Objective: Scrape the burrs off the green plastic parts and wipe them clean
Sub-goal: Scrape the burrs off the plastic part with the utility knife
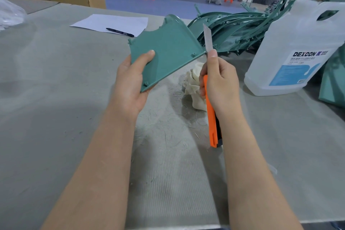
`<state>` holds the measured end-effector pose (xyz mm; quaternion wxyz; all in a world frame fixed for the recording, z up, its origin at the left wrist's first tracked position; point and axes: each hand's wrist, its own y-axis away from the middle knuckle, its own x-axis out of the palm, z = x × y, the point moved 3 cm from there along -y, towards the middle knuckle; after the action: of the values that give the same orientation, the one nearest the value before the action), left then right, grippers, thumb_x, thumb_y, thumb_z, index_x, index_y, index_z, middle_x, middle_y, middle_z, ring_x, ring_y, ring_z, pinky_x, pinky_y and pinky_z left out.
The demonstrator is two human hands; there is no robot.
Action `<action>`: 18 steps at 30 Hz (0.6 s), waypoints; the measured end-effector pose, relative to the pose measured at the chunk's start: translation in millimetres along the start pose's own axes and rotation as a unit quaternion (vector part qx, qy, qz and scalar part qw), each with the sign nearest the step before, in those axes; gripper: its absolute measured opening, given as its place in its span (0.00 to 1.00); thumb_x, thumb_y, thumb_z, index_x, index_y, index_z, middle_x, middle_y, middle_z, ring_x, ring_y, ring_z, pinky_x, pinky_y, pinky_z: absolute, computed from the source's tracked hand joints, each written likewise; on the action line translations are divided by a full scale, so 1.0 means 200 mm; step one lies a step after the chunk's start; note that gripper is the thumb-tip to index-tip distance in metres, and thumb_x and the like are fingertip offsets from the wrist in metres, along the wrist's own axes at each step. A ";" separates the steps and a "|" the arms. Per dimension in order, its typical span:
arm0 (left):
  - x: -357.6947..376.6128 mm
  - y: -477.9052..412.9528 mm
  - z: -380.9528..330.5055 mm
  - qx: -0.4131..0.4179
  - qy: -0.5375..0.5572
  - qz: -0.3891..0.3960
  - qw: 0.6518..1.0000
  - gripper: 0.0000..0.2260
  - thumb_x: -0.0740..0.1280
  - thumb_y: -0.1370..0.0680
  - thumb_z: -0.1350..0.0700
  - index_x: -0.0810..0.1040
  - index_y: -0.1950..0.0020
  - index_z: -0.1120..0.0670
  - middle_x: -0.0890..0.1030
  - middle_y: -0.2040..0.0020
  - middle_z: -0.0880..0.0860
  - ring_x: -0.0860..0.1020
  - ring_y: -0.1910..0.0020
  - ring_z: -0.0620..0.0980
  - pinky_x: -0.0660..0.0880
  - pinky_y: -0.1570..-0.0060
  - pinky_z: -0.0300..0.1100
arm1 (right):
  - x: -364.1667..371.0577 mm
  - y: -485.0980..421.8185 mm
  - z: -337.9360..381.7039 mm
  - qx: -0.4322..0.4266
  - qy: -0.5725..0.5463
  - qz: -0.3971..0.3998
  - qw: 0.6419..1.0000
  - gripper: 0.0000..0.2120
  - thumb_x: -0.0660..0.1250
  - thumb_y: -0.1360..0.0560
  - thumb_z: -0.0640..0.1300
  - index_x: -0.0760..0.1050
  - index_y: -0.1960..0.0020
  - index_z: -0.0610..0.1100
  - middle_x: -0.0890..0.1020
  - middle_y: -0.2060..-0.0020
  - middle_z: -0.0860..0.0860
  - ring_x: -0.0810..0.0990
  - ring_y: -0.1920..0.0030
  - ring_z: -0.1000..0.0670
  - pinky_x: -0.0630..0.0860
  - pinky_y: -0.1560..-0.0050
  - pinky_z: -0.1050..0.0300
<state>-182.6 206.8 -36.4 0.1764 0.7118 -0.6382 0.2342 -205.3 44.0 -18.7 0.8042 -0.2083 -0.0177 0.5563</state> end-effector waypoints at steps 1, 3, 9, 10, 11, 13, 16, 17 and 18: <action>0.00 0.00 0.00 0.000 0.001 0.001 1.000 0.05 0.66 0.22 0.59 0.80 0.51 0.50 0.84 0.62 0.46 0.81 0.66 0.41 0.74 0.71 0.33 | 0.00 0.00 0.00 -0.003 0.007 -0.002 1.000 0.23 0.53 0.17 0.53 0.67 0.66 0.42 0.72 0.73 0.47 0.70 0.73 0.50 0.71 0.63 0.46; 0.00 0.00 0.00 0.000 0.004 0.002 1.000 0.05 0.66 0.22 0.59 0.80 0.51 0.51 0.84 0.62 0.46 0.81 0.67 0.42 0.73 0.72 0.33 | 0.00 0.00 0.00 -0.010 0.017 -0.006 1.000 0.23 0.54 0.17 0.52 0.67 0.66 0.42 0.73 0.72 0.46 0.71 0.71 0.48 0.73 0.62 0.42; 0.00 0.00 0.00 0.001 -0.002 0.003 1.000 0.05 0.66 0.22 0.59 0.80 0.51 0.51 0.84 0.63 0.46 0.81 0.67 0.42 0.73 0.72 0.32 | 0.00 0.00 0.00 -0.033 0.039 -0.022 0.998 0.23 0.52 0.16 0.51 0.67 0.68 0.43 0.73 0.72 0.47 0.71 0.69 0.46 0.74 0.58 0.37; 0.00 0.00 0.00 0.003 -0.003 0.004 1.000 0.05 0.66 0.22 0.59 0.79 0.51 0.51 0.84 0.63 0.46 0.81 0.68 0.41 0.73 0.72 0.33 | 0.00 0.00 0.00 -0.036 0.046 -0.022 0.998 0.23 0.52 0.16 0.51 0.66 0.68 0.43 0.73 0.72 0.46 0.72 0.69 0.45 0.75 0.58 0.37; 0.00 0.00 0.00 0.004 -0.003 0.005 1.000 0.05 0.66 0.22 0.60 0.79 0.51 0.51 0.84 0.63 0.46 0.81 0.68 0.42 0.73 0.73 0.33 | 0.00 -0.01 0.00 -0.039 0.053 -0.021 0.998 0.23 0.52 0.16 0.52 0.66 0.68 0.43 0.73 0.71 0.46 0.72 0.68 0.44 0.75 0.58 0.37; 0.00 0.00 0.00 0.004 -0.003 0.003 1.000 0.05 0.66 0.22 0.60 0.80 0.51 0.51 0.84 0.64 0.46 0.81 0.68 0.41 0.73 0.73 0.33 | 0.00 -0.01 -0.01 -0.045 0.066 -0.021 0.997 0.23 0.53 0.17 0.52 0.66 0.67 0.42 0.73 0.71 0.46 0.72 0.68 0.44 0.75 0.58 0.36; 0.00 0.00 0.00 0.005 -0.003 0.000 1.000 0.05 0.66 0.22 0.59 0.80 0.51 0.50 0.84 0.63 0.46 0.81 0.67 0.41 0.73 0.72 0.33 | 0.01 -0.01 -0.01 -0.058 0.078 -0.017 0.995 0.24 0.53 0.17 0.52 0.67 0.66 0.39 0.72 0.71 0.44 0.71 0.67 0.40 0.74 0.60 0.36; 0.00 0.00 0.00 0.005 -0.005 -0.001 1.000 0.05 0.66 0.22 0.59 0.80 0.51 0.50 0.84 0.63 0.46 0.81 0.67 0.41 0.73 0.72 0.33 | 0.02 -0.01 -0.01 -0.065 0.081 -0.014 0.994 0.24 0.53 0.17 0.52 0.67 0.65 0.38 0.73 0.71 0.43 0.72 0.66 0.37 0.74 0.60 0.37; 0.00 0.00 0.00 0.004 -0.006 -0.002 1.000 0.05 0.66 0.22 0.59 0.80 0.51 0.50 0.84 0.63 0.46 0.81 0.67 0.41 0.73 0.72 0.33 | 0.02 0.00 -0.01 -0.073 0.085 -0.011 0.994 0.24 0.53 0.17 0.52 0.67 0.65 0.38 0.73 0.71 0.42 0.73 0.65 0.36 0.74 0.60 0.37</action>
<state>-182.6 206.1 -36.6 0.1700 0.7152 -0.6368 0.2324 -202.4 47.1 -21.3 0.7914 -0.3127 0.0082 0.5252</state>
